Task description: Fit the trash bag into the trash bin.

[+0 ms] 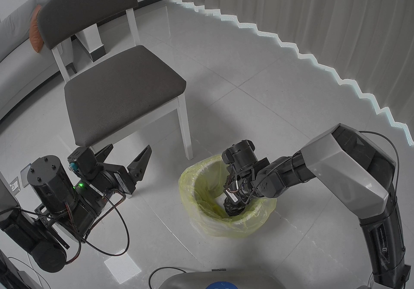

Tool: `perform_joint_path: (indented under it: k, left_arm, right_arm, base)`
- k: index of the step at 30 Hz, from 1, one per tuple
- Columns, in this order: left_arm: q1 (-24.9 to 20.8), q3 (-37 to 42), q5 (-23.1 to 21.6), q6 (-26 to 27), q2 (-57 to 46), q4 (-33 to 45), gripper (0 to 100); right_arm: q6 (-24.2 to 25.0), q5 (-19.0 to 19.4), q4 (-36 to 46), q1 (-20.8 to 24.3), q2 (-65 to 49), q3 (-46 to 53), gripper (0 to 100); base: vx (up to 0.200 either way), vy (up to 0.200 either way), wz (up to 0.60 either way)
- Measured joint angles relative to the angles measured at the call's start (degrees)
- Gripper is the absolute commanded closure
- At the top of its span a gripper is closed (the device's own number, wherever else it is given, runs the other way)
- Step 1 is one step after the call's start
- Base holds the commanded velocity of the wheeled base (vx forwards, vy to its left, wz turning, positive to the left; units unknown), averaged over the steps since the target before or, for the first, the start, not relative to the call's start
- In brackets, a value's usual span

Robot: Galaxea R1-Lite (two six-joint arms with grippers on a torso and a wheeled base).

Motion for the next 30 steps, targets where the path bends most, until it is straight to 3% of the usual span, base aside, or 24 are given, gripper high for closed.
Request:
perform_joint_path:
  k: [3,4,17,30]
  left_arm:
    - [0.0,0.0,0.0,0.0,0.0,0.0,0]
    - [-0.1,0.0,0.0,0.0,0.0,0.0,0]
    - [0.0,0.1,0.0,0.0,-0.1,0.0,0]
    - [0.0,0.2,0.0,0.0,0.2,0.0,0]
  right_arm:
    - [-0.2,0.0,0.0,0.4,-0.6,-0.2,100]
    - [-0.3,0.0,0.0,0.6,-0.7,-0.2,0]
    - [0.2,0.0,-0.3,1.4,-1.2,-0.2,0]
    - [1.2,-0.3,0.1,-6.8,-1.4,0.6,0]
  base:
    - [0.0,0.0,0.0]
    - [0.0,0.0,0.0]
    - [0.0,0.0,0.0]
    - [0.0,0.0,0.0]
